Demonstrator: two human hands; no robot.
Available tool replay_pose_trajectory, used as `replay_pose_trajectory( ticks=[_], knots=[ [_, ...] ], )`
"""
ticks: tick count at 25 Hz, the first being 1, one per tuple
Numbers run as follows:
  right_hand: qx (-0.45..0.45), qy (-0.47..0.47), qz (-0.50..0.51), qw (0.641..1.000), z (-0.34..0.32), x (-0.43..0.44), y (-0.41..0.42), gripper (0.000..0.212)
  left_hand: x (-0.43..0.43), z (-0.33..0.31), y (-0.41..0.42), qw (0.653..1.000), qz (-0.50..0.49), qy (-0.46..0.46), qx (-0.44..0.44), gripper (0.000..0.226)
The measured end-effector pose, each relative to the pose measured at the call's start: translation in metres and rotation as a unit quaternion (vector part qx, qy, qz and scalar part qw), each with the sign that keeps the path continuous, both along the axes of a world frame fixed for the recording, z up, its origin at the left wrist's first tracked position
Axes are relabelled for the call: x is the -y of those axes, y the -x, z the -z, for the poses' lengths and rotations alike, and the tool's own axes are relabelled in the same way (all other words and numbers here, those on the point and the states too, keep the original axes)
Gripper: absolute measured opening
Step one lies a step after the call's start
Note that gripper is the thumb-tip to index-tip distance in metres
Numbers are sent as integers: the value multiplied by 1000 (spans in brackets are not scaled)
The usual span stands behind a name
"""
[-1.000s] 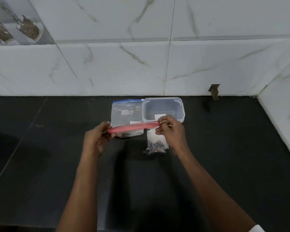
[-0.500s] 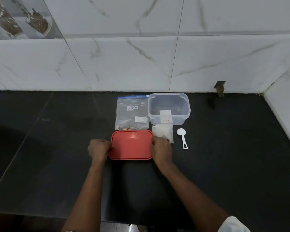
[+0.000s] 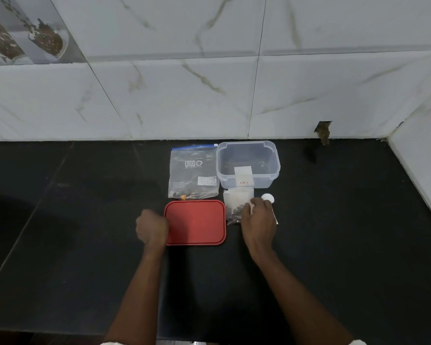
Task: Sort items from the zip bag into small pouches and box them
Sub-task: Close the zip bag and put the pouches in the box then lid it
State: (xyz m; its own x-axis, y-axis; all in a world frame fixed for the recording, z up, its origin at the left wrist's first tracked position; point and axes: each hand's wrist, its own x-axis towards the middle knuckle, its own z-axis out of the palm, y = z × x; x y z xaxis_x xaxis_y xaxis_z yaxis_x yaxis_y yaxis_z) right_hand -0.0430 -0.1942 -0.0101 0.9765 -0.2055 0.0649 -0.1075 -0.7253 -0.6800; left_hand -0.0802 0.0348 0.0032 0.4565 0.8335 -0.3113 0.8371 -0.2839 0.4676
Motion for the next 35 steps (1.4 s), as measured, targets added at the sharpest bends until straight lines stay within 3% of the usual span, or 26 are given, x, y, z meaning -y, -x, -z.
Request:
replay_pose_trajectory(
  ticks=[3, 6, 8, 11, 17, 22, 24, 25, 27, 29, 32, 35],
  knots=[
    [-88, 0, 37, 995, 8, 15, -23, 29, 13, 2, 0, 999, 32, -34, -2, 28],
    [-147, -28, 33, 988, 14, 17, -37, 25, 37, 4, -7, 988, 103, -73, 89, 30],
    [-172, -48, 36, 983, 17, 18, -43, 18, 63, 0, -15, 971, 158, 38, 174, 16],
    [-167, -127, 24, 977, 20, 27, -46, 12, 103, -4, -29, 935, 191, 208, 212, 11],
    [-161, -323, -95, 928, -3, 46, -35, 9, 128, -2, -45, 919, 200, 259, 222, 24],
    [-176, -394, -130, 893, -19, 54, -39, 9, 125, -7, -45, 865, 120, 434, 223, 11],
    [-176, -383, -122, 898, -23, 56, -40, 8, 121, -11, -44, 851, 104, 459, 232, 6],
    [-151, -354, -93, 918, -25, 58, -42, 10, 118, -13, -43, 849, 97, 463, 236, 6],
    [-43, -246, 17, 968, -35, 68, -53, 15, 111, -20, -42, 844, 86, 465, 252, 12],
    [19, -169, 88, 981, -43, 77, -71, 17, 103, -31, -46, 850, 92, 438, 276, 19],
    [-17, -128, 35, 991, -45, 76, -100, 34, 97, -51, -70, 866, 107, 381, 304, 18],
    [-23, -113, -21, 993, -41, 66, -110, 25, 103, -66, -112, 887, 138, 325, 297, 7]
  ],
)
